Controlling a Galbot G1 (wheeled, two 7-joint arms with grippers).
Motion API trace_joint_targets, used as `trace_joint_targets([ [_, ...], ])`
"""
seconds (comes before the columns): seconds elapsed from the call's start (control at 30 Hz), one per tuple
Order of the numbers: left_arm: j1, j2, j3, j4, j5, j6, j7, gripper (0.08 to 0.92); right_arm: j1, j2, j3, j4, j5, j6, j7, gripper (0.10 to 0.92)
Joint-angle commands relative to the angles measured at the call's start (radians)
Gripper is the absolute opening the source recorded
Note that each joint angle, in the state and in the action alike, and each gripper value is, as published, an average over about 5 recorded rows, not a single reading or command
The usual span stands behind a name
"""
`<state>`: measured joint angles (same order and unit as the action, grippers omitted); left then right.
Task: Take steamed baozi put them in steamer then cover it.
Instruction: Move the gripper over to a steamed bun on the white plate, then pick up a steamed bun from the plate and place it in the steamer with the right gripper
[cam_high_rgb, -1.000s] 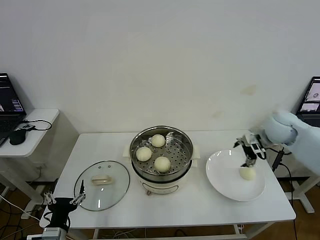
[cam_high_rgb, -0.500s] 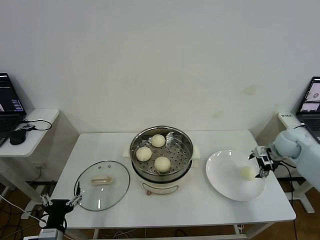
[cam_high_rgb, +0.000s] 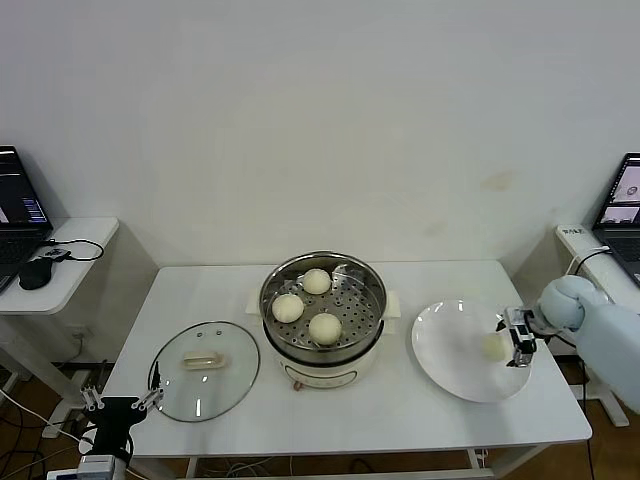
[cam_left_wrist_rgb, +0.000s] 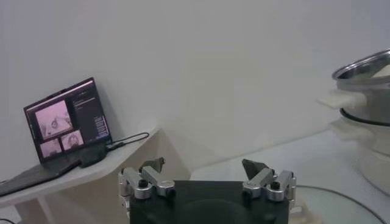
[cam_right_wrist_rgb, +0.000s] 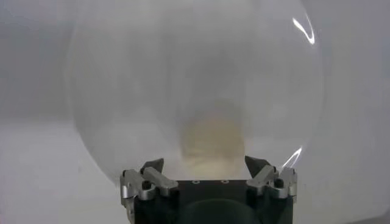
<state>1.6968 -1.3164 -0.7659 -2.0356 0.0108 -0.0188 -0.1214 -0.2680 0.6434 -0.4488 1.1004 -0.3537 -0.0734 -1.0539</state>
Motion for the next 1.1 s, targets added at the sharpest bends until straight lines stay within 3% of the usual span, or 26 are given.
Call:
trace_joint_targets([
  [0.03, -0.001, -0.001, 0.001, 0.003, 0.000, -0.001, -0.001, 0.823, -0.027, 0.047, 0.026, -0.060, -0.034, 0.011, 0.016, 0.819],
  [0.57, 0.005, -0.007, 0.000, -0.008, 0.001, -0.004, -0.002, 0.823, 0.002, 0.016, 0.018, -0.008, -0.012, 0.006, 0.005, 0.588],
  [0.8, 0.001, -0.007, 0.005, -0.018, 0.001, -0.001, -0.002, 0.823, 0.153, -0.078, -0.103, 0.130, 0.102, -0.056, -0.016, 0.569],
  [1.1, -0.008, -0.003, 0.023, -0.027, 0.001, 0.002, 0.000, 0.823, 0.574, -0.118, -0.415, 0.355, 0.380, -0.194, -0.020, 0.582],
])
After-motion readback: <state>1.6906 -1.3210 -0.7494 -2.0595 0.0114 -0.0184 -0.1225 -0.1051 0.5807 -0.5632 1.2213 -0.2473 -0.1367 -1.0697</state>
